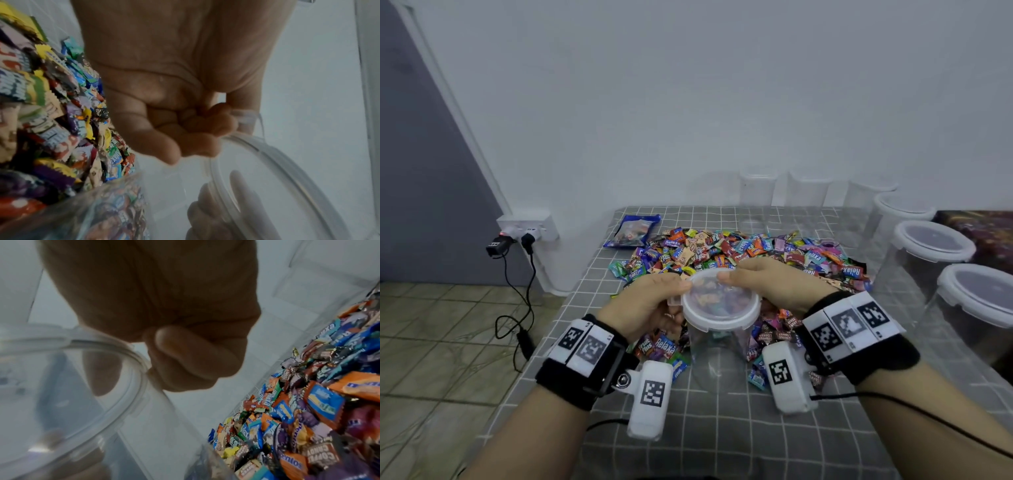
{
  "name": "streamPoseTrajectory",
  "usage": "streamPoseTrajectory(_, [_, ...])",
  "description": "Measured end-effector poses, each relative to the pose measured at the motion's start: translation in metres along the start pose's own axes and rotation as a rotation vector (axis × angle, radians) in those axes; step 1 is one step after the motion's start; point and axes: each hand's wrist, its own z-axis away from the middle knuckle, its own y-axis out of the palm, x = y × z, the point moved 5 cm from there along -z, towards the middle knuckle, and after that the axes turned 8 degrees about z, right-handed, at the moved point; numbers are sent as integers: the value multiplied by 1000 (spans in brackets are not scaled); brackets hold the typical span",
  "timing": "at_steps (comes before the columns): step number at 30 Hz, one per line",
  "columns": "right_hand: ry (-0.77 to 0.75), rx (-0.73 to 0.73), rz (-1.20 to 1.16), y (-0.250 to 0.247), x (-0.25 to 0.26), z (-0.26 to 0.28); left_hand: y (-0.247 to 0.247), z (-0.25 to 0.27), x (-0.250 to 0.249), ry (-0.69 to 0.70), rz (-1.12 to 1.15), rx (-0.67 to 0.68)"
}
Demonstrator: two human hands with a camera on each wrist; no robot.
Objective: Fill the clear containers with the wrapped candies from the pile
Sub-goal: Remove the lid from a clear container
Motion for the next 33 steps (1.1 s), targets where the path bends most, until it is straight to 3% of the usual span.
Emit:
streamPoseTrajectory(6, [-22, -177, 176, -13, 4, 8, -14, 7, 11, 52, -213, -178])
streamPoseTrajectory(10, [-94, -168, 147, -8, 14, 9, -7, 14, 20, 27, -449, 38])
streamPoseTrajectory(15, [-67, -135, 181, -4, 18, 4, 24, 14, 17, 149, -347, 220])
streamPoseTrajectory(20, [63, 61, -197, 3, 0, 1, 33, 15, 19, 104, -223, 323])
streamPoseTrajectory(24, [94, 110, -312, 7, -13, -5, 32, 9, 20, 67, -203, 363])
streamPoseTrajectory(30, [1, -28, -380, -2, -9, -4, 31, 8, 21, 22, -210, 361])
streamPoseTrajectory(33, [-64, -116, -178, -6, -6, 4, 31, 9, 21, 25, -220, 353])
